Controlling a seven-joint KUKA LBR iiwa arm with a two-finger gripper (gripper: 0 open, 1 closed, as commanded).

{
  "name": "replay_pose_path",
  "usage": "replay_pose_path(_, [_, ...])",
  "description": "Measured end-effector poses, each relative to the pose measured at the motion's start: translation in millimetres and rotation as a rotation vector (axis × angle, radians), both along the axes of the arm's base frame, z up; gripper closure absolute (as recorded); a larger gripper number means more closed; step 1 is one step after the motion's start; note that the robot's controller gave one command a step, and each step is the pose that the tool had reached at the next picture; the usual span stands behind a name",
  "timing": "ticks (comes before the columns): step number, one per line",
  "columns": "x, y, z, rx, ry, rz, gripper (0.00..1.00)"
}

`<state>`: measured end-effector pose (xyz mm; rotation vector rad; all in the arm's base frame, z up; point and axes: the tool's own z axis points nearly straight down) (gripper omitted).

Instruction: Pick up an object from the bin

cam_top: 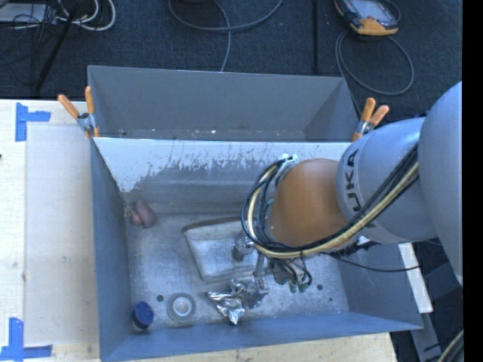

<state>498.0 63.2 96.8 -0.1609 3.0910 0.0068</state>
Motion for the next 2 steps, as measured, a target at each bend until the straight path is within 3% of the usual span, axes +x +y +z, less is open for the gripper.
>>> replay_pose_path(1, [36.0, 88.5, -8.5, -0.002, 0.033, 0.108, 0.0])
replay_pose_path(2, [-11.8, 87.7, -21.9, -0.003, 0.018, 0.007, 0.0])
